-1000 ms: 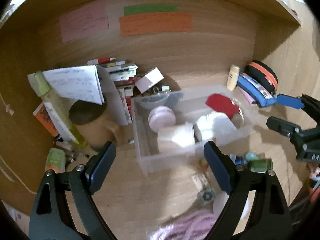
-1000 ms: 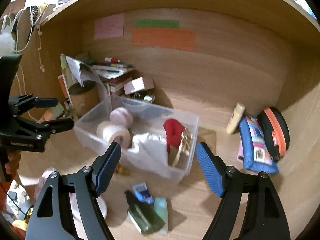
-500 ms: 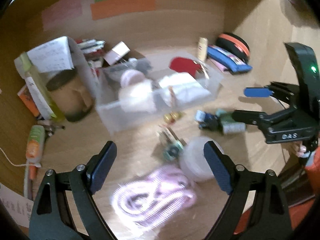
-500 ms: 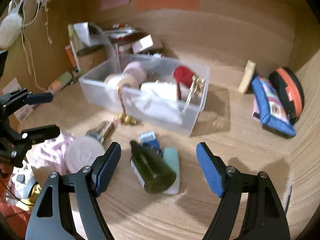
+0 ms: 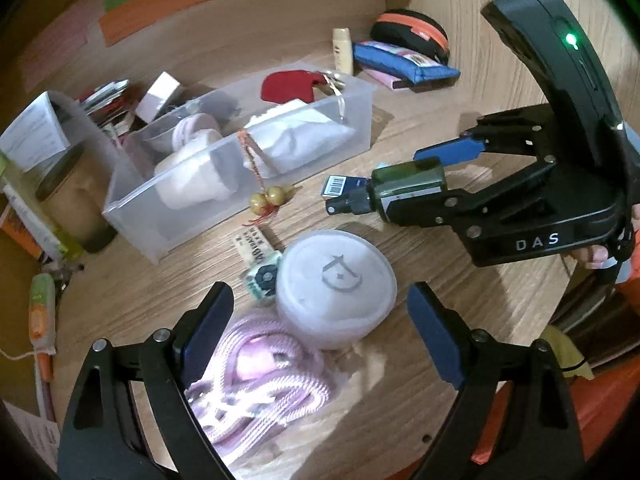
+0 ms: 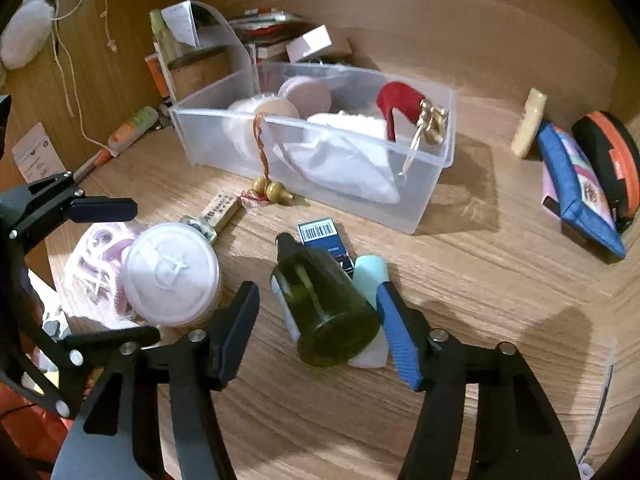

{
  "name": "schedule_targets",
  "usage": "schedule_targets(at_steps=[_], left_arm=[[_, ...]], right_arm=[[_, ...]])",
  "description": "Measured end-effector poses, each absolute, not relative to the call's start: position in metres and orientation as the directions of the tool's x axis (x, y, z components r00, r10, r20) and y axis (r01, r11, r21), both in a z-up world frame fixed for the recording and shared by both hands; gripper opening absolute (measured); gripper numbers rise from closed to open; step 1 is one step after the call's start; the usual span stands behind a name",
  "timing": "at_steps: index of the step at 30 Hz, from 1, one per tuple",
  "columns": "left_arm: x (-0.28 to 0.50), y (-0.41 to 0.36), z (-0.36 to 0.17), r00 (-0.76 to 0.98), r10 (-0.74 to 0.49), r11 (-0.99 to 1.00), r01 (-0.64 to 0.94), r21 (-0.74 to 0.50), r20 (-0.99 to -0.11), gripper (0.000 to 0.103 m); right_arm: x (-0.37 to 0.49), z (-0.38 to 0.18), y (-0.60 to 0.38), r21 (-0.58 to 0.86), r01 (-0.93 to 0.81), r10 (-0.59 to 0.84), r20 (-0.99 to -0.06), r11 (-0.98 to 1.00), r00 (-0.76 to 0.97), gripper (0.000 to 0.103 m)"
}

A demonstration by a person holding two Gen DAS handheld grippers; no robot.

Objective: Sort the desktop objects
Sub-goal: 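Move both grippers back to the white lid container and green bottle, then grasp the white lid container with the left gripper while right grasps green bottle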

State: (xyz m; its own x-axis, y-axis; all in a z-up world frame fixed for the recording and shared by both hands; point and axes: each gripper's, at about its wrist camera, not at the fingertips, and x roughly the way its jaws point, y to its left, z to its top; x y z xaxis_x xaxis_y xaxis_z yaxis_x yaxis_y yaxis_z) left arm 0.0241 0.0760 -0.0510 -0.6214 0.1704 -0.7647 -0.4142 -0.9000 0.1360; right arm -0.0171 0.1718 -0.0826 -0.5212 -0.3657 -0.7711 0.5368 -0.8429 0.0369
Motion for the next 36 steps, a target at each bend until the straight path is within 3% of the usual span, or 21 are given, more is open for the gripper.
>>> schedule_targets(at_steps=[4,6,7,16,29,36], left_arm=[[0.016,0.082,-0.058,-0.625,0.139,-0.899,-0.405,0.166,-0.768,0.088],[0.015,0.082,-0.060,-0.618,0.150,-0.898,-0.412,0.155,-0.771,0.070],[0.014,0.084,-0.061,-0.615,0.153,-0.896,-0.416,0.154,-0.774,0.068],[0.017,0.076,-0.053,-0.654,0.149,-0.909,-0.385,0.157,-0.742,0.067],[0.008,0.029,0.000,-0.723,0.190,-0.959,-0.282,0.033,-0.665,0.067],[0.002,0.009,0.042,-0.770,0.168,-0.969,-0.243,0.040,-0.616,0.067]], right_arm=[[-0.021,-0.088,0.171,0.040,0.533,-0.360,-0.780,-0.845,-0.512,0.050],[-0.021,-0.088,0.172,0.045,0.538,-0.366,-0.780,-0.842,-0.508,0.049],[-0.021,-0.088,0.172,0.046,0.537,-0.368,-0.779,-0.842,-0.509,0.048],[-0.019,-0.069,0.179,0.082,0.539,-0.415,-0.737,-0.839,-0.534,0.043],[-0.027,-0.021,0.187,0.161,0.515,-0.483,-0.650,-0.842,-0.587,0.039],[-0.038,0.020,0.184,0.162,0.520,-0.504,-0.592,-0.839,-0.629,0.039]])
